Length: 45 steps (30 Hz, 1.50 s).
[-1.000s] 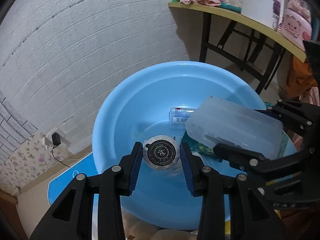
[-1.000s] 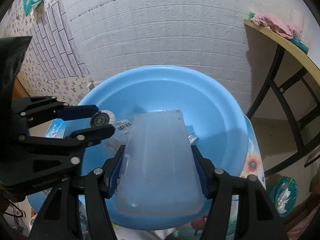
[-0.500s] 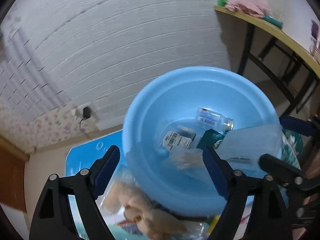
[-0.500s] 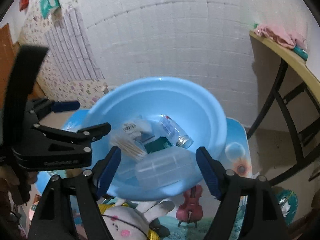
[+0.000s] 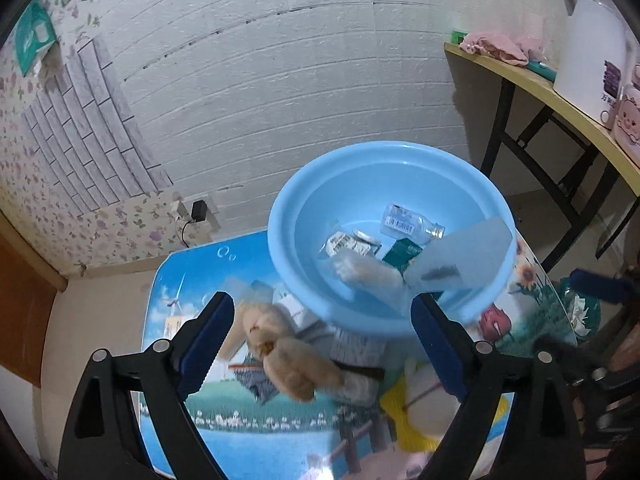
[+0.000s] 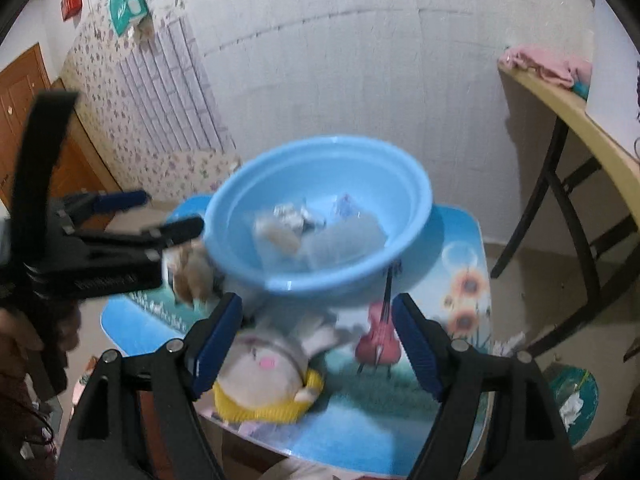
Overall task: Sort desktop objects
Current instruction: 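Withdraw both open tools from the basin back over the table, then grasp the Face tissue pack with the left tool while the right tool reaches the bunny plush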
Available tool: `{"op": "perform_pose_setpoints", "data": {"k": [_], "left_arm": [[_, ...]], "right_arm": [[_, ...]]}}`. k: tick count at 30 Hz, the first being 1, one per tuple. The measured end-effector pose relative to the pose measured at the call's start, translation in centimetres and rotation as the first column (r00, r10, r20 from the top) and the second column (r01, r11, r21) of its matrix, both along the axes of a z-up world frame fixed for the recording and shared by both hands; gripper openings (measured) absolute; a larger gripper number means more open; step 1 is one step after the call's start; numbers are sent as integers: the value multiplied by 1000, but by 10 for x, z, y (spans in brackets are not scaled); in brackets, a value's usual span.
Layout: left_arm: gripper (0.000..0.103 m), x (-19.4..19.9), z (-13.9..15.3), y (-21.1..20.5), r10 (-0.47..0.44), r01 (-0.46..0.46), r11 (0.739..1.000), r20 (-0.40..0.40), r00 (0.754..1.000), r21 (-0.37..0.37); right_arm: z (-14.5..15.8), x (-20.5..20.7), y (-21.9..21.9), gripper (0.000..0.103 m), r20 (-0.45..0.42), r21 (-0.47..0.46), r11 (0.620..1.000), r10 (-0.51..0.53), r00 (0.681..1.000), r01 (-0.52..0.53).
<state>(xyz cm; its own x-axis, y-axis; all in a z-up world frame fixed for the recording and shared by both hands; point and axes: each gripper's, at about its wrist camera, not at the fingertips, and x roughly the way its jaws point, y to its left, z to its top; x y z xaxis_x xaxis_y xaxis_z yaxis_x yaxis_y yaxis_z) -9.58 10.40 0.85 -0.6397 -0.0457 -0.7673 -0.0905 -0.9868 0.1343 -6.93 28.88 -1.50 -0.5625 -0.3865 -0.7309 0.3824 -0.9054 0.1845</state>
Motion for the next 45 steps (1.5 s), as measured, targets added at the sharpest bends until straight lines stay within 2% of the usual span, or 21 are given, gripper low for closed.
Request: {"op": "perform_pose_setpoints", "data": {"k": [9,13,17,25,32,35,40,45], "left_arm": [[90,30,-10,-39,21,-22,999,11,1000,25],[90,45,-16,-64,40,-40,999,-6,999,-9],[92,55,-25,-94,60,-61,997,9,998,48],[93,61,-49,-136,51,-51,996,7,999,77],[93,55,-71,-163,61,-67,990,54,997,120],[93,49,-69,-174,65,-72,989,54,996,131],[93,38,-61,-185,57,-60,991,29,998,119],[93,40,-54,-188,80,-77,985,-13,997,156]], "right_arm": [[-7,26,-26,78,-1,62,998,-10,1000,10],[-15,22,-33,78,25,49,998,-49,998,48],[-17,19,-45,78,28,62,994,-96,995,94],[-22,13,-65,78,57,64,985,-162,985,159],[-25,9,-80,78,62,89,981,-177,982,171],[-27,6,-80,78,80,98,979,-188,979,180],[-20,5,-73,78,60,68,975,-214,975,210],[-14,9,-61,78,42,50,971,-238,970,236]]}}
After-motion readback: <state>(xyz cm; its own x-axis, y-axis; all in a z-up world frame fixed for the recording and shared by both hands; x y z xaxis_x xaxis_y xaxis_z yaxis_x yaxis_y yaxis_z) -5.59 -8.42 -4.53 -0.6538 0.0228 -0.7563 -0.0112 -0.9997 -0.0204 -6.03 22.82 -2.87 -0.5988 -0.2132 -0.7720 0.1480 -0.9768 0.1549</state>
